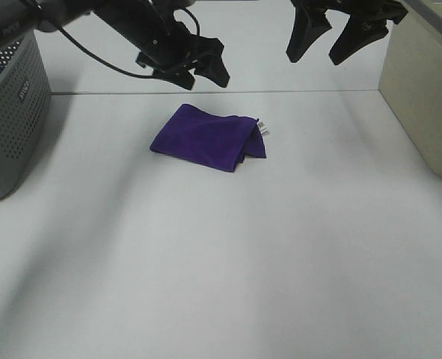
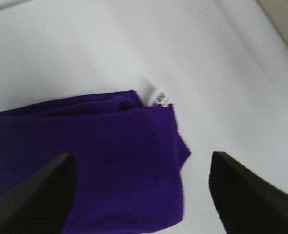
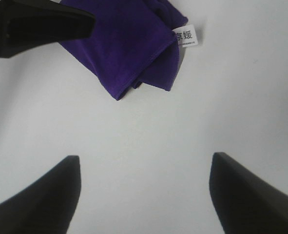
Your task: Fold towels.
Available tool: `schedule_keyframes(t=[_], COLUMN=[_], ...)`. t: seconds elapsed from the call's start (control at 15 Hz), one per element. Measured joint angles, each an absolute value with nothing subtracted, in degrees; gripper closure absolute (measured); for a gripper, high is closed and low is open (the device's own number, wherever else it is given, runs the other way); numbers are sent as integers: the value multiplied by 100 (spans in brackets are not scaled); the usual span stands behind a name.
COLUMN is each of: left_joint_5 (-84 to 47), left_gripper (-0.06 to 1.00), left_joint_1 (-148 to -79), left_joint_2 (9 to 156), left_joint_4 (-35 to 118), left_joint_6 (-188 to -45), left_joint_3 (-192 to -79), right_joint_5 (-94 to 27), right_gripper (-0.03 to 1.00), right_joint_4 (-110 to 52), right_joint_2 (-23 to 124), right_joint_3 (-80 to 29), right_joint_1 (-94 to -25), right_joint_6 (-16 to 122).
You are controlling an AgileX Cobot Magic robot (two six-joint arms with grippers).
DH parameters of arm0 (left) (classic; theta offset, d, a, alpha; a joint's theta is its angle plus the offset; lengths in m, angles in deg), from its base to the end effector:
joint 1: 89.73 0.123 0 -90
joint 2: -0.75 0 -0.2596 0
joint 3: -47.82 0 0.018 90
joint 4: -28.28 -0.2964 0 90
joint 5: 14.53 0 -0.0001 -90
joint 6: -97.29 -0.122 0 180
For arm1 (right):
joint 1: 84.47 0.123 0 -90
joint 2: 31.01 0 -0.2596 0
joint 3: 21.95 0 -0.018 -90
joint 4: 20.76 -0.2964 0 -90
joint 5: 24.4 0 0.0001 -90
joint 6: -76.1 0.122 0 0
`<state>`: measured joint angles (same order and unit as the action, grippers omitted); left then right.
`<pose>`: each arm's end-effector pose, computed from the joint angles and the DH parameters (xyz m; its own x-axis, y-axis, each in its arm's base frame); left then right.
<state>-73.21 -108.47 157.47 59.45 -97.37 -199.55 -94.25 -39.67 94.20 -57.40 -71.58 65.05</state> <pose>0.5499 -0.2435 0.1585 -0.7906 0.2220 -0.5706 0.4967 0.7775 -0.3857 0.4678 0.1451 0.2461 -0.8806 -0.2751 -0.3858 -0.3883 0.8856 0.2549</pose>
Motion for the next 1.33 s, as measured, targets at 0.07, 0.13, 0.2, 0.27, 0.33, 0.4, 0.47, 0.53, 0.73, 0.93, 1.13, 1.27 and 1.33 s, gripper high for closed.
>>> schedule_keyframes(t=[0.07, 0.13, 0.2, 0.27, 0.33, 0.4, 0.47, 0.53, 0.73, 0.93, 1.13, 1.27, 1.33], left_joint_5=[-7452, -7630, -7848, -8174, -8335, -8358, -8369, -8381, -8369, -8088, -7349, -7303, -7332], left_gripper=[22, 21, 20, 19, 19, 19, 19, 19, 19, 19, 20, 20, 20], left_joint_1=[-10847, -10847, -10847, -10818, -10749, -10583, -10354, -10205, -8990, -8652, -8652, -8652, -8652], left_joint_2=[15553, 15363, 15151, 14962, 14808, 14613, 14401, 14281, 12625, 10562, 7789, 6196, 5383], left_joint_4=[5240, 4621, 4025, 3412, 2931, 2667, 2564, 2558, 2960, 3229, 3120, 2960, 2948], left_joint_6=[-9416, -9050, -8620, -8311, -8133, -8047, -8024, -8013, -8173, -8454, -8511, -8666, -8706], left_joint_3=[-20006, -20104, -20195, -20270, -20281, -20167, -19972, -19852, -17989, -15314, -12816, -11589, -11143], right_joint_5=[-9425, -9425, -9430, -9436, -9436, -9436, -9436, -9430, -9425, -9425, -9425, -9425, -9430], right_gripper=[24, 24, 24, 24, 24, 24, 22, 20, 16, 16, 16, 16, 16], right_joint_4=[-3830, -3681, -3469, -3251, -3027, -2844, -2649, -2397, -1910, -2076, -2237, -2248, -2254], right_joint_2=[9311, 9191, 9030, 8875, 8675, 8457, 8211, 7890, 6715, 5398, 3747, 2602, 1960], right_joint_3=[-5740, -5740, -5740, -5740, -5740, -5740, -5688, -5562, -4731, -3677, -2302, -1328, -887], right_joint_1=[-7158, -7158, -7158, -7158, -7158, -7158, -7158, -7158, -7158, -7158, -7158, -7158, -7158], right_joint_6=[6545, 6671, 6699, 6785, 6854, 6951, 7026, 7146, 7610, 7880, 8000, 8206, 8298])
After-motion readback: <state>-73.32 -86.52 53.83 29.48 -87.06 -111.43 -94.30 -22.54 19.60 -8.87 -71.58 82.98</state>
